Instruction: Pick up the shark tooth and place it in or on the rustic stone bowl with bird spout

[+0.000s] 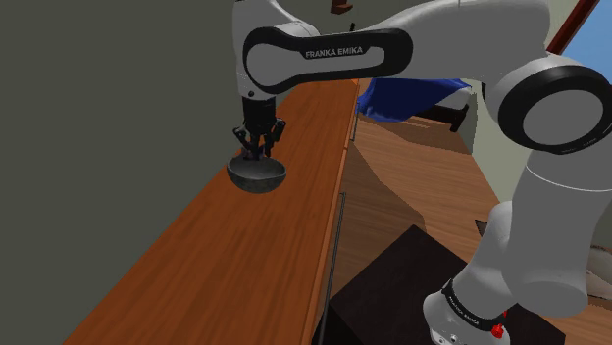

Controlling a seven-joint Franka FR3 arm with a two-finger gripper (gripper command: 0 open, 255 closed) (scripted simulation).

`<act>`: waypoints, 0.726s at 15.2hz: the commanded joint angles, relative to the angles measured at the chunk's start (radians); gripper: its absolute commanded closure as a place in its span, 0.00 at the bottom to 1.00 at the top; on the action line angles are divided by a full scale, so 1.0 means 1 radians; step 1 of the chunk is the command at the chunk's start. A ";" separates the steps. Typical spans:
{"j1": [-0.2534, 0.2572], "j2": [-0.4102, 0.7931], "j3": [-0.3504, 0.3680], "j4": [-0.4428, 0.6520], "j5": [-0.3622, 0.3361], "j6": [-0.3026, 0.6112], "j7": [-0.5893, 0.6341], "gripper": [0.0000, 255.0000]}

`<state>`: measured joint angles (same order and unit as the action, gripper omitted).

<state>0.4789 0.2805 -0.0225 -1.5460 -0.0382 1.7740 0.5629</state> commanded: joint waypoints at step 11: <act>0.000 0.002 0.000 -0.004 0.000 0.007 0.000 0.00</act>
<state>0.4789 0.2825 -0.0225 -1.5501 -0.0382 1.7808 0.5630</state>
